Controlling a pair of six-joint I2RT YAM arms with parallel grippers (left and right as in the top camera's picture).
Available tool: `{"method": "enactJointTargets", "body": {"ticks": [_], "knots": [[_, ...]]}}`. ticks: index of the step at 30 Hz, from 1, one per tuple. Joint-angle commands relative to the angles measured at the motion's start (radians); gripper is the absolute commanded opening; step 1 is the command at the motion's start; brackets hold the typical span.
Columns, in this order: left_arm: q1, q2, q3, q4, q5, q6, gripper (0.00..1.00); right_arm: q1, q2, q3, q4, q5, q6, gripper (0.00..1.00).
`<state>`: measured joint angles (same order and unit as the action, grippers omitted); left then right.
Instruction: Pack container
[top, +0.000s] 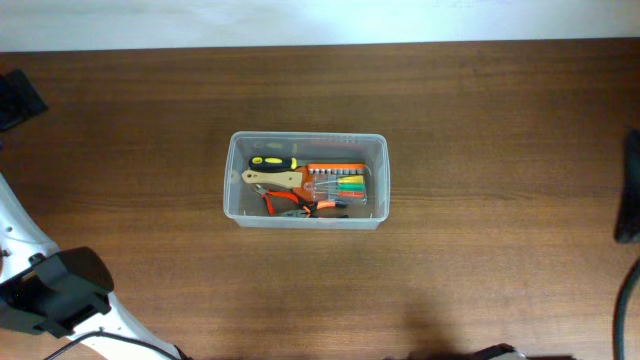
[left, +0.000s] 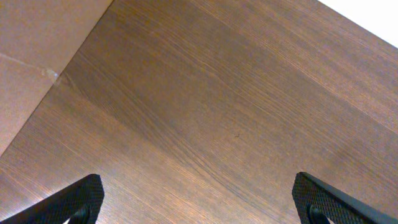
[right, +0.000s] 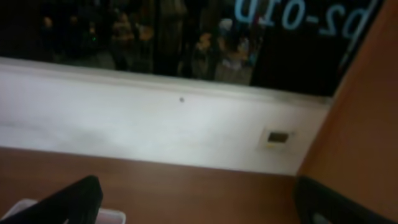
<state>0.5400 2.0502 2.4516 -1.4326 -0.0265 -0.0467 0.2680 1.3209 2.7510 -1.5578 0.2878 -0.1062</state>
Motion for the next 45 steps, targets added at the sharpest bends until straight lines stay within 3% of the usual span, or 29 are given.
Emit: {"method": "enactJointTargets", "body": {"ticks": [1,8,13,22,28,45], "knots": [[0.004,-0.002,-0.003,-0.001,0.004,-0.010,0.99,-0.079,-0.099,-0.274,0.087,-0.134,0.011,0.99],[0.004,-0.002,-0.003,-0.001,0.004,-0.010,0.99,-0.180,-0.486,-1.046,0.438,-0.375,0.011,0.99],[0.004,-0.002,-0.003,-0.001,0.004,-0.010,0.99,-0.187,-0.742,-1.563,0.670,-0.444,0.012,0.99],[0.004,-0.002,-0.003,-0.001,0.004,-0.010,0.99,-0.187,-1.067,-2.177,0.949,-0.441,0.011,0.99],[0.004,-0.002,-0.003,-0.001,0.004,-0.010,0.99,-0.241,-1.172,-2.390,1.044,-0.441,0.011,0.99],[0.004,-0.002,-0.003,-0.001,0.004,-0.010,0.99,-0.357,-1.318,-2.554,1.055,-0.434,0.010,0.99]]}}
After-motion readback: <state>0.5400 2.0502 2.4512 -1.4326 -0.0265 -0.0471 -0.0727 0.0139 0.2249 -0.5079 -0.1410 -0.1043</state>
